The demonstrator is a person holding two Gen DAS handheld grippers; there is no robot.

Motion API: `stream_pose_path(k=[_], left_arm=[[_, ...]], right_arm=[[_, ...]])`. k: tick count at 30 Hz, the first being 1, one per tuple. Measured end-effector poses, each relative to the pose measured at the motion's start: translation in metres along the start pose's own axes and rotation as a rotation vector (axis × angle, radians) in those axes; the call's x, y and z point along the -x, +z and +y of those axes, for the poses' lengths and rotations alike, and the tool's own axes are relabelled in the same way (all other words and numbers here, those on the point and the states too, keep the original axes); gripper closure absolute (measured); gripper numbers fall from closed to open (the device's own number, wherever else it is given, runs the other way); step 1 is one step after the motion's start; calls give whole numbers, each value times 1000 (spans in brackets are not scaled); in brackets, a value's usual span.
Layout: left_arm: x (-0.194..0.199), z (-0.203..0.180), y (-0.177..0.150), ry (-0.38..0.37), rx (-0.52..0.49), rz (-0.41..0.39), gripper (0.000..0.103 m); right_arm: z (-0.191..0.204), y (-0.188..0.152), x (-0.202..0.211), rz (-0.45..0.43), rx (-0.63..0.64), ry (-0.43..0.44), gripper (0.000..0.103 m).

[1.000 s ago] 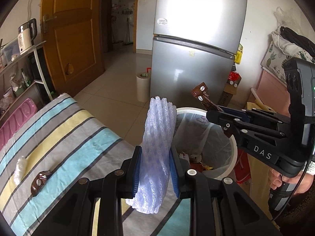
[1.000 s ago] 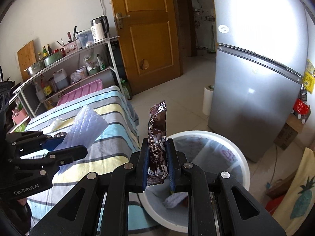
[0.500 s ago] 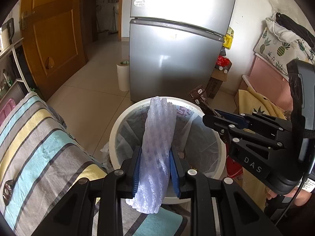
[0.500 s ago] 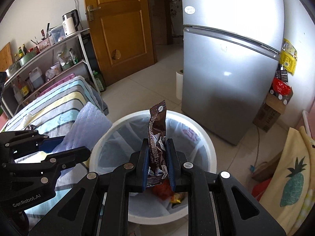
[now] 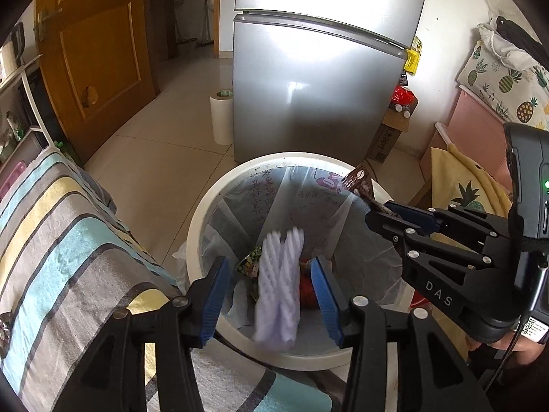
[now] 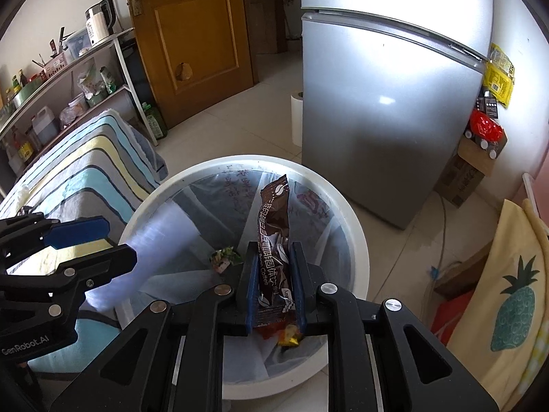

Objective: Collect trash
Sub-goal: 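Open both tools over the bin to drop the sleeve and wrapper, then move both tools back over the table toward the remaining wrapper and bag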

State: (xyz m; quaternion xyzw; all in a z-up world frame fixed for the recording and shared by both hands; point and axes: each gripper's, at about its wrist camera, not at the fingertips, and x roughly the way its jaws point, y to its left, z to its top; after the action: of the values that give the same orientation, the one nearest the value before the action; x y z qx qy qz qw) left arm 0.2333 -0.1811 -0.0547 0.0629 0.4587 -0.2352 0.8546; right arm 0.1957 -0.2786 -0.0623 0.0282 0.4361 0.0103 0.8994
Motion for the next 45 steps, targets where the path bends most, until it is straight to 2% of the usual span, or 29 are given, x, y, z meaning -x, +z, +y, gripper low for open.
stream_pose_path(k=[2, 3, 11, 22, 33, 45], left_arm=[[0, 2, 0, -19, 9, -1, 52], [1, 3, -1, -13, 8, -2, 52], [14, 9, -4, 1, 24, -24, 52], [54, 29, -13, 62, 65, -94, 52], [97, 58, -35, 101, 128, -159, 52], [142, 106, -68, 215, 210, -217, 52]], right_arm=[[0, 0, 0, -4, 4, -5, 64], [1, 0, 1, -5, 3, -1, 62], [6, -1, 8, -26, -8, 6, 62], [26, 4, 29, -78, 6, 30, 62], [65, 8, 46, -122, 49, 68, 62], [124, 10, 54, -150, 116, 144, 56]])
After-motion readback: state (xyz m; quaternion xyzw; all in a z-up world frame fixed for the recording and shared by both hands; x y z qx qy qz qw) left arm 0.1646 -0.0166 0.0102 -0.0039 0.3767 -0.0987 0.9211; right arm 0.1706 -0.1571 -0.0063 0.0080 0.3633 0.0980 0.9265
